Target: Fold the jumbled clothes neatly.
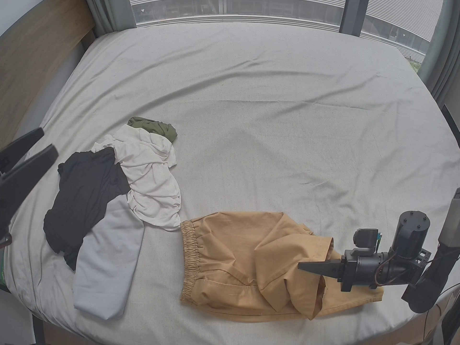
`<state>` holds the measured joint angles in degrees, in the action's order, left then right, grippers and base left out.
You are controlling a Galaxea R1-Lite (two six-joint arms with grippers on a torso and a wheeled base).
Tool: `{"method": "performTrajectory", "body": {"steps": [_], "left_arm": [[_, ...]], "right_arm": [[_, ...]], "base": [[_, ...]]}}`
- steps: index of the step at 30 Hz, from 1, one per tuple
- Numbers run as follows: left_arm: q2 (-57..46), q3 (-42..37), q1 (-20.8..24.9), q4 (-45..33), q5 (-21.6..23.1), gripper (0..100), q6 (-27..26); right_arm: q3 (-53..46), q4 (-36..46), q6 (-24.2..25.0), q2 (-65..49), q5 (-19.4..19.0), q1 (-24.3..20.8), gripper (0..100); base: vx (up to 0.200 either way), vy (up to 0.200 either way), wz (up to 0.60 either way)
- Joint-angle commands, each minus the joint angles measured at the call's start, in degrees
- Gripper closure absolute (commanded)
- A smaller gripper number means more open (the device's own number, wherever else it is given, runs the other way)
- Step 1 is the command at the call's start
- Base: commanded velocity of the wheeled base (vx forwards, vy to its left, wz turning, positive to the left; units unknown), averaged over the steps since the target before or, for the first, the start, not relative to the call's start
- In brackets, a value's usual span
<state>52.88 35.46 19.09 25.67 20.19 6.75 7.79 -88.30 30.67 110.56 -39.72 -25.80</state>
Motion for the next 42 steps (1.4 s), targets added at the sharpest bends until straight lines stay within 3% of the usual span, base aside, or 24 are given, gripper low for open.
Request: {"method": "performTrajectory", "body": {"steps": [1, 22, 32, 42], "left_arm": [[4.69, -0.66, 0.42, 1.84, 0.29, 0, 0.72], [10.66, -9.62, 0.77, 3.86, -0.06, 0, 1.51], [13.04, -11.03, 1.04, 3.95, 2.93, 0, 5.81], [19.89, -5.05, 8.95, 4.21, 3.45, 0, 8.89]], "right_arm": [[-0.23, 0.05, 0.09, -2.19, -0.19, 1.54, 100], [0.3, 0.05, 0.0, -1.84, -0.36, 2.5, 100], [0.3, 0.05, 0.0, -1.57, -0.36, 3.03, 100], [0.12, 0.05, 0.0, -1.75, -0.27, 3.21, 100]], "base": [[0.0, 0.0, 0.0], [0.0, 0.0, 0.0], [0.0, 0.0, 0.0], [0.0, 0.0, 0.0]]}}
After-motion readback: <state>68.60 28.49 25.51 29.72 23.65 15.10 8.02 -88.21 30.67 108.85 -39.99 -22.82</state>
